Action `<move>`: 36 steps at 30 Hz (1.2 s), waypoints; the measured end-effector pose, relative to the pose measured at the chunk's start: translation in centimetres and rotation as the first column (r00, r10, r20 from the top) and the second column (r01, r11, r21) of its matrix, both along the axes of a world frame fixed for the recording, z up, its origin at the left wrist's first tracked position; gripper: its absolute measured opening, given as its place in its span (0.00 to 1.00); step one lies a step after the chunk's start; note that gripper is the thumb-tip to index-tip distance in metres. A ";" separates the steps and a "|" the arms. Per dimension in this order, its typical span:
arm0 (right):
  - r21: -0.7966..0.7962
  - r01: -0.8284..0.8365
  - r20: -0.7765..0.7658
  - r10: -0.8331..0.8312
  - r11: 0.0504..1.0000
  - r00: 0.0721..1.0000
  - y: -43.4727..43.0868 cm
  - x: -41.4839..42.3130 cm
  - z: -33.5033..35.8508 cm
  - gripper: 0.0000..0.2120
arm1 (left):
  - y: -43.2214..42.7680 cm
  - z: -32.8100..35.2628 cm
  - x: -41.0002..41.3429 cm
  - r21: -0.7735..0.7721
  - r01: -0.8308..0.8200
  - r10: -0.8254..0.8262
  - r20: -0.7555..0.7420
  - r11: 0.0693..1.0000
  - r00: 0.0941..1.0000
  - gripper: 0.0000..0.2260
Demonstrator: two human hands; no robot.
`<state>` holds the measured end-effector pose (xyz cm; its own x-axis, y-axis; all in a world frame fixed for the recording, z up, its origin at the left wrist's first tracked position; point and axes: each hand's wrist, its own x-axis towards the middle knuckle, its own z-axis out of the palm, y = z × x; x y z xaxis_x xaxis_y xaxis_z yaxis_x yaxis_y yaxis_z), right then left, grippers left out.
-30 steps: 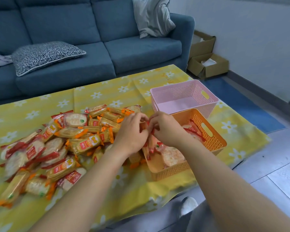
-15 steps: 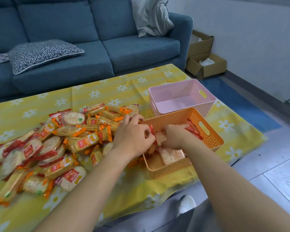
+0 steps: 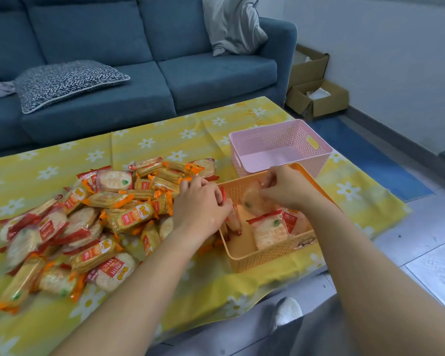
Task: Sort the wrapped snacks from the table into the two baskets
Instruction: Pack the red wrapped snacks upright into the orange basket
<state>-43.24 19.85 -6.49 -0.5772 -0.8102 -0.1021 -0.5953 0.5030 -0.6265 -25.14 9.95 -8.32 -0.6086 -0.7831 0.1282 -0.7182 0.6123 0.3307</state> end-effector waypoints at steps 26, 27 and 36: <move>0.463 -0.219 -0.121 0.306 0.859 0.944 0.6 0.4 -0.3 0.09 | 1.5 -1.4 -1.1 -0.007 0.207 -0.206 0.066 0.978 0.976 0.14; 0.421 -0.168 -0.148 0.251 0.891 0.957 1.0 -0.1 0.3 0.13 | 1.6 -1.5 -1.1 -0.011 0.204 -0.203 0.062 0.979 0.977 0.15; 0.115 -0.061 -0.056 0.068 0.992 0.996 -0.4 1.6 -0.8 0.20 | 1.8 -1.8 -1.6 0.031 0.169 -0.171 0.068 0.985 0.983 0.27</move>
